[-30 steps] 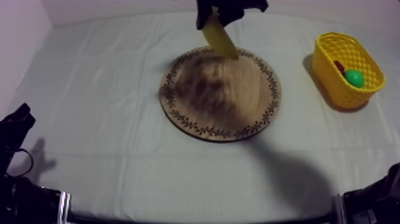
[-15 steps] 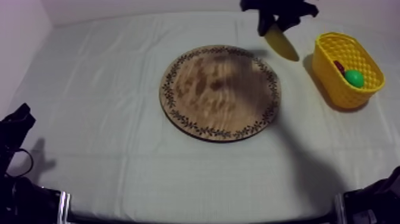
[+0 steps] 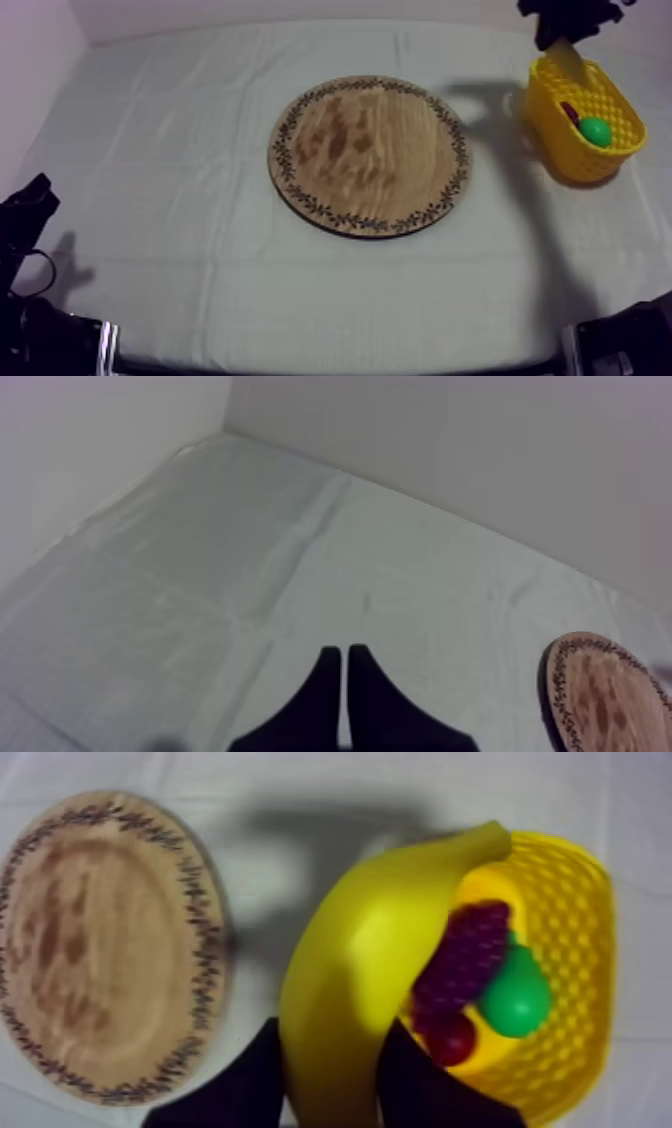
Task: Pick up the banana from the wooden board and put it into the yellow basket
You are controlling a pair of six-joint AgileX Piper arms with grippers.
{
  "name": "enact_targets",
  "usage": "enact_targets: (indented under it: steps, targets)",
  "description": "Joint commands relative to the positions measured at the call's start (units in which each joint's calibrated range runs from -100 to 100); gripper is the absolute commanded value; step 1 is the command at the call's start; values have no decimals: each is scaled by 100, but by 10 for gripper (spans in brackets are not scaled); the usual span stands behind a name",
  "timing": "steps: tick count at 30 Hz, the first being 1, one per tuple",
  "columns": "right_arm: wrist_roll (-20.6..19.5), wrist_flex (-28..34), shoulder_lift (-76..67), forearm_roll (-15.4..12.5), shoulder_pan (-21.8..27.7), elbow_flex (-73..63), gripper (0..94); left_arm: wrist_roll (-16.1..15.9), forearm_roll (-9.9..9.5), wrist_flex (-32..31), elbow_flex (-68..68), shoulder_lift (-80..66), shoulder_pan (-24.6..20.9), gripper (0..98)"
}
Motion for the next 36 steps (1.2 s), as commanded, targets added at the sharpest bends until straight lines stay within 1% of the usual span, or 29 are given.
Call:
enact_targets:
  steps: [1, 10, 16, 24, 29, 36]
  targets:
    - [170, -53, -78, 49, 261, 62, 255, -1, -1, -1, -2, 2, -2, 1]
    - [621, -215, -275, 218, 888, 114, 274, -1, -1, -1, -2, 2, -2, 1]
    - [783, -327, -280, 300, 1097, 126, 277, -1, -1, -1, -2, 2, -2, 1]
    - [800, -461, 12, 359, 1081, 343, 285, -1, -1, -1, -2, 2, -2, 1]
    - [735, -588, 423, 412, 1029, 525, 289, -1, -1, -1, -2, 2, -2, 1]
    - [571, -1110, 1067, 513, 993, 678, 288, -1, -1, -1, -2, 2, -2, 1]
